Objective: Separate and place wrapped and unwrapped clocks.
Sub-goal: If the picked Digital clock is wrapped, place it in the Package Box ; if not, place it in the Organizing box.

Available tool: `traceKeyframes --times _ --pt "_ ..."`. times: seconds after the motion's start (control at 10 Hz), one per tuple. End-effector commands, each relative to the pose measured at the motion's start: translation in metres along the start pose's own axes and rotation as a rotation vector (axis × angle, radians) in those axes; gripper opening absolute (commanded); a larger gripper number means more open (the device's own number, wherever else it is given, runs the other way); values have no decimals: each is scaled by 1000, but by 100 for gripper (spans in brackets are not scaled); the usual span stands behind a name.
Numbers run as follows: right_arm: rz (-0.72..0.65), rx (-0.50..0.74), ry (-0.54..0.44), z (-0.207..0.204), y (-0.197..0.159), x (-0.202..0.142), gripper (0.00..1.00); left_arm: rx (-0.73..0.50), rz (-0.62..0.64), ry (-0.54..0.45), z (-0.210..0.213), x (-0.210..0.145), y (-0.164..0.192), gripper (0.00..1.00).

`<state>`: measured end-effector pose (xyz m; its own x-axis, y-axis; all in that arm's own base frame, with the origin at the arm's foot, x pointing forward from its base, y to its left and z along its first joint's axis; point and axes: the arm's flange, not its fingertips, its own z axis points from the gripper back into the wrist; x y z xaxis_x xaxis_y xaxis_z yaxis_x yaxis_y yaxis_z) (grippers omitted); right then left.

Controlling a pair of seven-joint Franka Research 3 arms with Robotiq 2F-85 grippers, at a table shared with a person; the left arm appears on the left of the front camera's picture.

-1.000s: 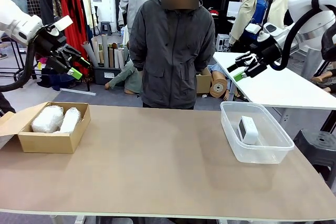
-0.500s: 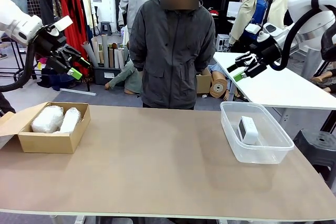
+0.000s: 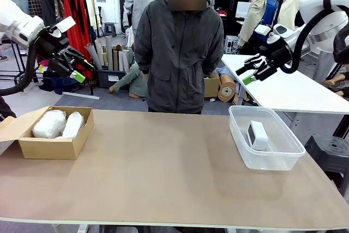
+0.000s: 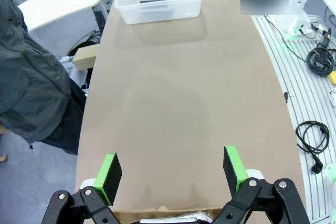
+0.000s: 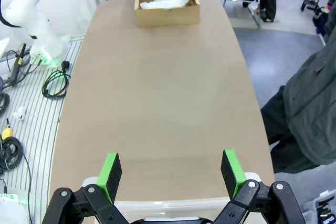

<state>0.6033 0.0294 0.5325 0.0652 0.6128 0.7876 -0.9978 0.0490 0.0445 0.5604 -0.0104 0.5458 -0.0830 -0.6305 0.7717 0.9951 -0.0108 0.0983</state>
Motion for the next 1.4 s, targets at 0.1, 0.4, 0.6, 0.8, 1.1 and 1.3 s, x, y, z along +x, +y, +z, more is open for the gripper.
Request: traceKeyframes --times 0.1,0.4,0.6,0.8,1.1,1.3 --pt "0 -12 3 -2 -1 2 100 6 0 -10 1 2 0 100" --pt "0 -12 3 -2 -1 2 100 6 0 -10 1 2 0 100" --pt "0 -12 3 -2 -1 2 100 6 0 -10 1 2 0 100" --pt "0 -12 3 -2 -1 2 100 6 0 -10 1 2 0 100" --pt "0 -12 3 -2 -1 2 100 6 0 -10 1 2 0 100" --pt "0 -12 3 -2 -1 2 100 6 0 -10 1 2 0 100"
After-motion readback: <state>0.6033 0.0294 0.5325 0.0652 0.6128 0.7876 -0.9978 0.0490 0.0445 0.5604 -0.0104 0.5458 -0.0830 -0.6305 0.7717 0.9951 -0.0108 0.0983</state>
